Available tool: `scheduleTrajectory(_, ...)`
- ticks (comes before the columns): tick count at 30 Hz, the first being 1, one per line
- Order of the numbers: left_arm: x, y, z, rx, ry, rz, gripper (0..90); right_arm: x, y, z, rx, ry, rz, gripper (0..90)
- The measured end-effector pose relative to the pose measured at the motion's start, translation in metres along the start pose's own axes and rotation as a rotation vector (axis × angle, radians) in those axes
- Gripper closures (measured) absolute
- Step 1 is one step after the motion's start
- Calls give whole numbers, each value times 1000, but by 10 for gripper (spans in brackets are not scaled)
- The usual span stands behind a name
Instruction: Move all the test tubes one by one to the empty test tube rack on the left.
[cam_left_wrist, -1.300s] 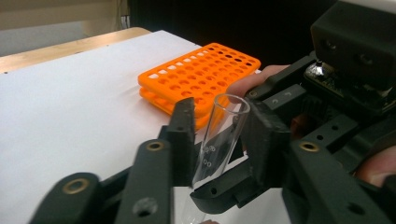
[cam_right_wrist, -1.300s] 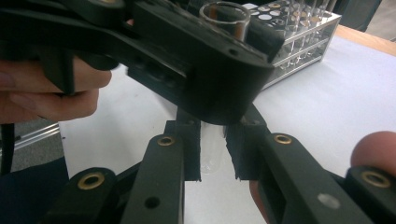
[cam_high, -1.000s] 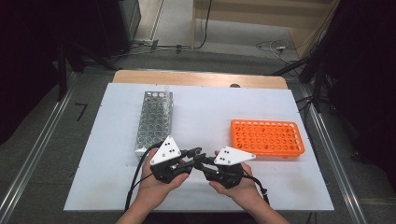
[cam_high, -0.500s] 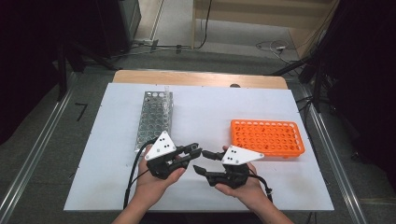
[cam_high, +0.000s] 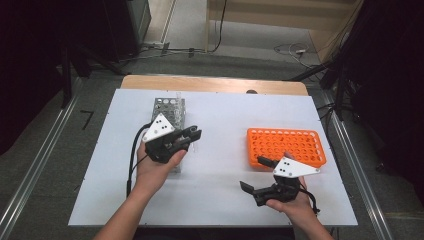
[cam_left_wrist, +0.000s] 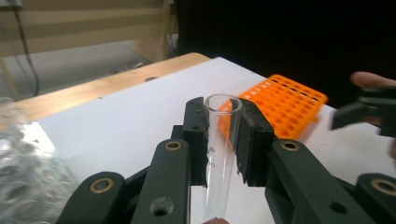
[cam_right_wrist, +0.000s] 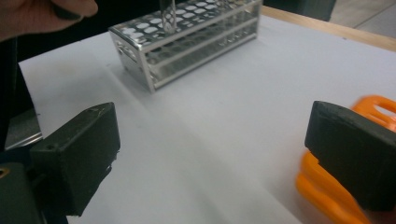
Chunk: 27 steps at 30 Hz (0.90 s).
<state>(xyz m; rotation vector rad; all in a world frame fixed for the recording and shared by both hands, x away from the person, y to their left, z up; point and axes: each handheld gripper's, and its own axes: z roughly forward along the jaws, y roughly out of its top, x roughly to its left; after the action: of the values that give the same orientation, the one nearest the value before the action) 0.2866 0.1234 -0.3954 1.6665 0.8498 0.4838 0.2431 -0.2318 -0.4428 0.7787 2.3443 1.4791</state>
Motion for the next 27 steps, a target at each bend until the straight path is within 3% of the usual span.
scheduleTrajectory(7, 38, 8, 9, -12, 87, -29, 763, -16, -19, -23, 15, -52, 26, 18)
scheduleTrajectory(13, 60, 4, 15, -19, 167, -43, 763, -27, -32, -38, 22, -89, 43, 19)
scheduleTrajectory(17, 67, 0, 23, -16, 218, -26, 762, -32, -39, -45, 31, -105, 58, 19)
scheduleTrajectory(23, 66, -6, 33, 1, 262, 8, 762, -38, -41, -49, 24, -123, 61, 19)
scheduleTrajectory(27, 67, -14, 38, 27, 292, 0, 760, -41, -42, -51, 17, -131, 61, 20)
